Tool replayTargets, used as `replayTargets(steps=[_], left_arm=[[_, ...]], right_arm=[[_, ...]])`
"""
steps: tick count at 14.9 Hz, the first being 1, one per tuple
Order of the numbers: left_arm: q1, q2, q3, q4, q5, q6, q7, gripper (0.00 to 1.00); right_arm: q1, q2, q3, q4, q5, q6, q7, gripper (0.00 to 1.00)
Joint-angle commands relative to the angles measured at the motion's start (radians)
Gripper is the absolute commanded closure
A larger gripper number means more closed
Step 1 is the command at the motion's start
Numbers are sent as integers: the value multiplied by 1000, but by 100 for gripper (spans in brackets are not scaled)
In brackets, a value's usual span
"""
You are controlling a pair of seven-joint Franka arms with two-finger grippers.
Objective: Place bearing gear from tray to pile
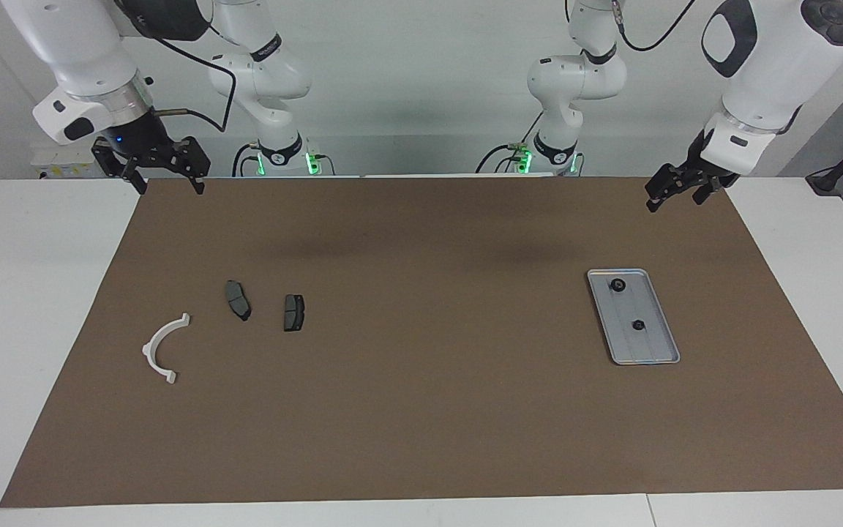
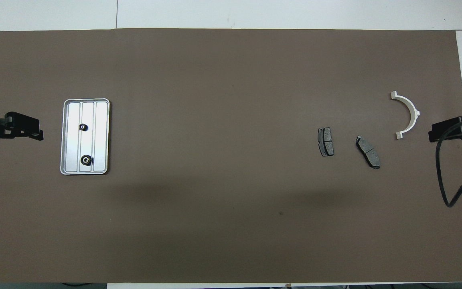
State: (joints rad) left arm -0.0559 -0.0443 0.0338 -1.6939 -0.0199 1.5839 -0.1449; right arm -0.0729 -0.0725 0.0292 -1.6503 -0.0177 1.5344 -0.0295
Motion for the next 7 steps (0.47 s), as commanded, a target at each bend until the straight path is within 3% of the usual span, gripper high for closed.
replayTargets(steps=[1,7], left_arm=[[-1,-35,5,-32,11,34,-2,0],[4,-32,5,-173,12,197,2,0]], right_arm=[[-16,-29,6,-37,10,26,3,0],[-36,-27,6,-36,10,27,-4,0]])
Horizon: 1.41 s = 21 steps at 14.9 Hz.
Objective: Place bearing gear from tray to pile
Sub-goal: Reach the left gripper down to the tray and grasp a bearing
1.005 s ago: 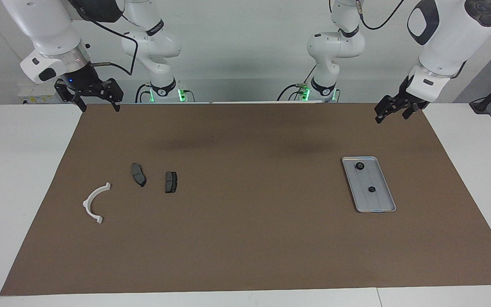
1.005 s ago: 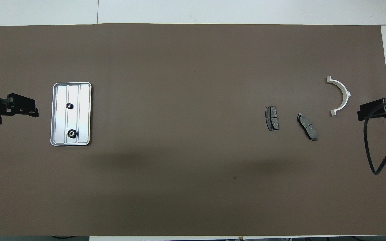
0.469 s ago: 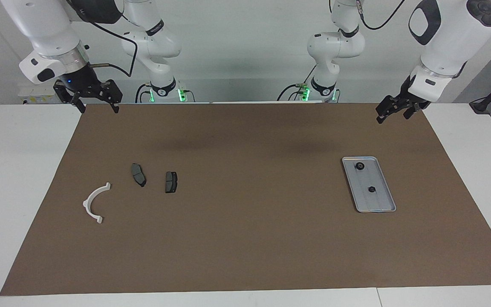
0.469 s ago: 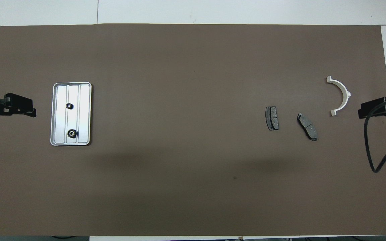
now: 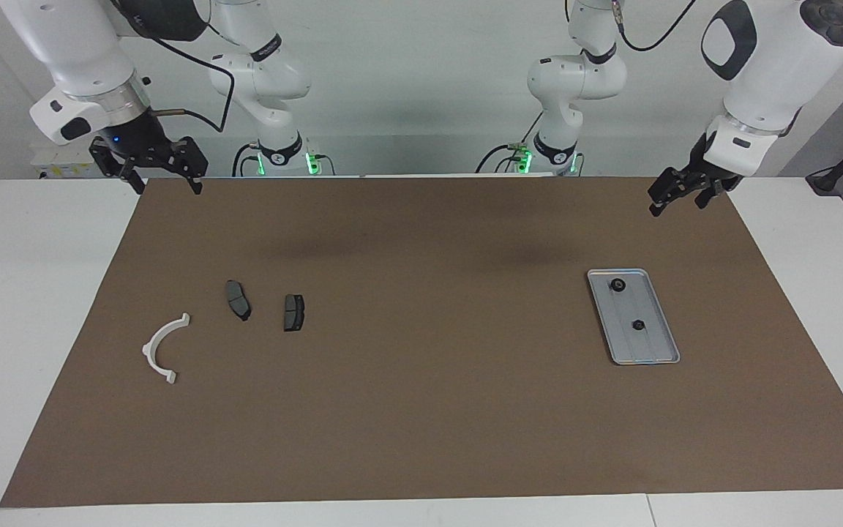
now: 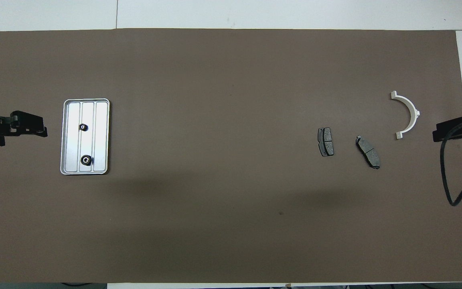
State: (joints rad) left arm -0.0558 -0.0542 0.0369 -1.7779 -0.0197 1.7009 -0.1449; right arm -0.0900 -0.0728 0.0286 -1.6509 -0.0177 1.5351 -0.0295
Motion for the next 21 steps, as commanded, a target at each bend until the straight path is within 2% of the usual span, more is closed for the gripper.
replayTargets(steps=[1,6,11,16,21], left_arm=[[4,-22,3,-130,14,120,1,0],[7,13,3,-225,17,238,5,0],[11,37,3,-385,17,446,18,12],[28,112,1,-405,17,479,18,25],[30,169,1,-435,17,558,18,27]], right_arm=[[-17,-28,7,-35,10,28,0,0],[-20,-27,7,-38,10,26,-7,0],[-19,-30,7,-55,10,51,-7,0],[-19,-28,7,-59,10,53,-7,0],[-17,-30,7,-75,10,62,-18,0]])
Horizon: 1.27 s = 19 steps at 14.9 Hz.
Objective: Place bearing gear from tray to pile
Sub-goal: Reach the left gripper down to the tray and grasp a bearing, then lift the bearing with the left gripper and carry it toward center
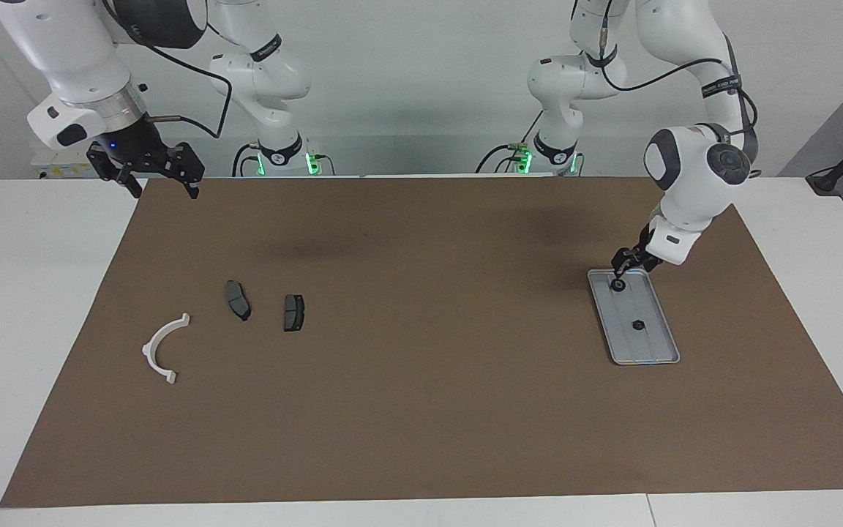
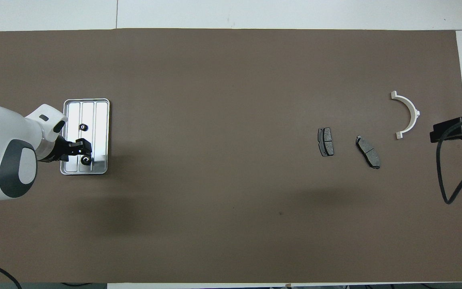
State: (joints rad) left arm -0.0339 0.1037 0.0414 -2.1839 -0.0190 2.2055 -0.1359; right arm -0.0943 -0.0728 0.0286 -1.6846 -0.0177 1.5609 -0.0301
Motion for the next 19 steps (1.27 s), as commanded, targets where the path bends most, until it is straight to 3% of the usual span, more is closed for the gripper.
replayTargets(steps=[1,19], left_arm=[[8,13,-3,-40,16,68,7,27],[5,48,-5,-48,16,86,21,40]], right_arm=[[-13,-30,7,-43,10,36,-17,0],[-1,-31,17,-75,13,108,-47,0]])
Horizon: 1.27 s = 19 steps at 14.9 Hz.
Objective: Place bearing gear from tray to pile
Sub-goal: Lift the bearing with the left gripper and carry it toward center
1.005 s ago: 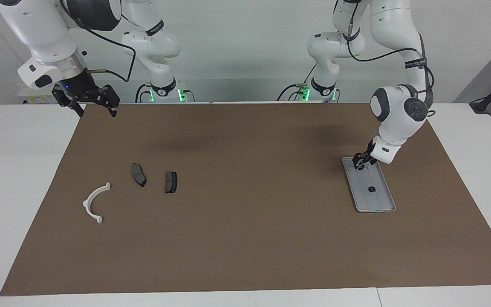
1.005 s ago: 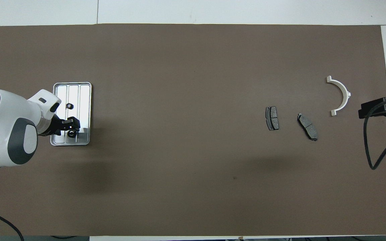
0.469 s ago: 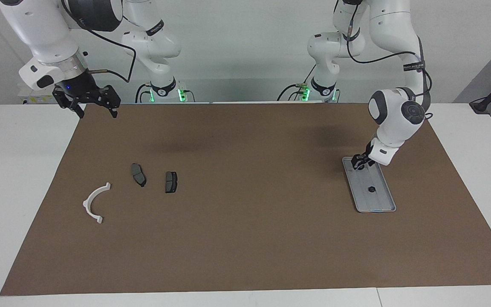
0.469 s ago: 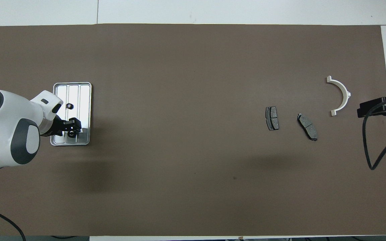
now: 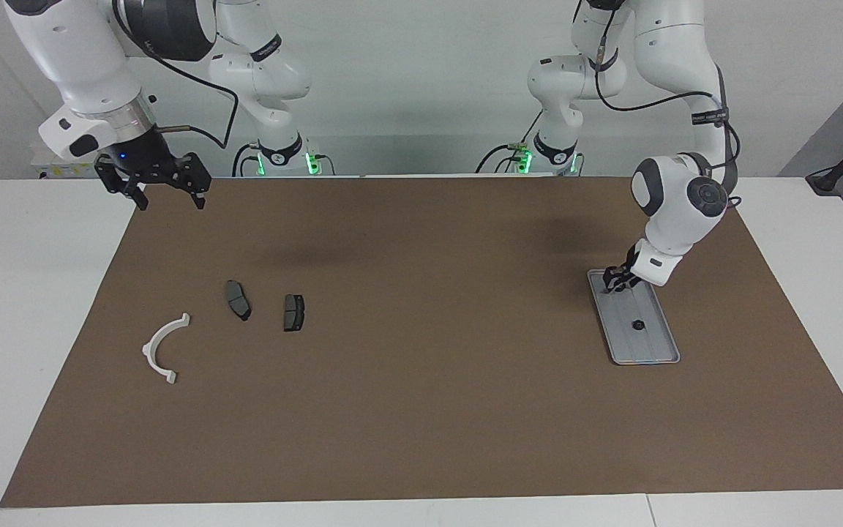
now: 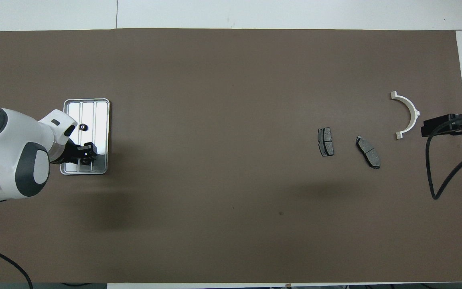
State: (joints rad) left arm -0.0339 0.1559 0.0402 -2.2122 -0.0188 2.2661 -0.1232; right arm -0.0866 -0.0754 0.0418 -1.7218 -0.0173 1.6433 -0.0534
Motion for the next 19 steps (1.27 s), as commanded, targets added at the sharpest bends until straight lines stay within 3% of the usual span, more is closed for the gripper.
replayTargets(steps=[1,8,14,19], left_arm=[[5,-6,-3,-21,16,24,8,41],[2,-9,-3,-35,16,24,7,43],[-8,-6,-3,-17,16,1,2,90],[-62,33,-9,191,2,-178,-114,90]], right_arm=[[-7,-29,6,-38,13,24,-22,0],[30,-18,7,-55,14,67,12,0],[18,-18,6,-56,14,67,-2,0],[11,-18,6,-55,14,66,-13,0]])
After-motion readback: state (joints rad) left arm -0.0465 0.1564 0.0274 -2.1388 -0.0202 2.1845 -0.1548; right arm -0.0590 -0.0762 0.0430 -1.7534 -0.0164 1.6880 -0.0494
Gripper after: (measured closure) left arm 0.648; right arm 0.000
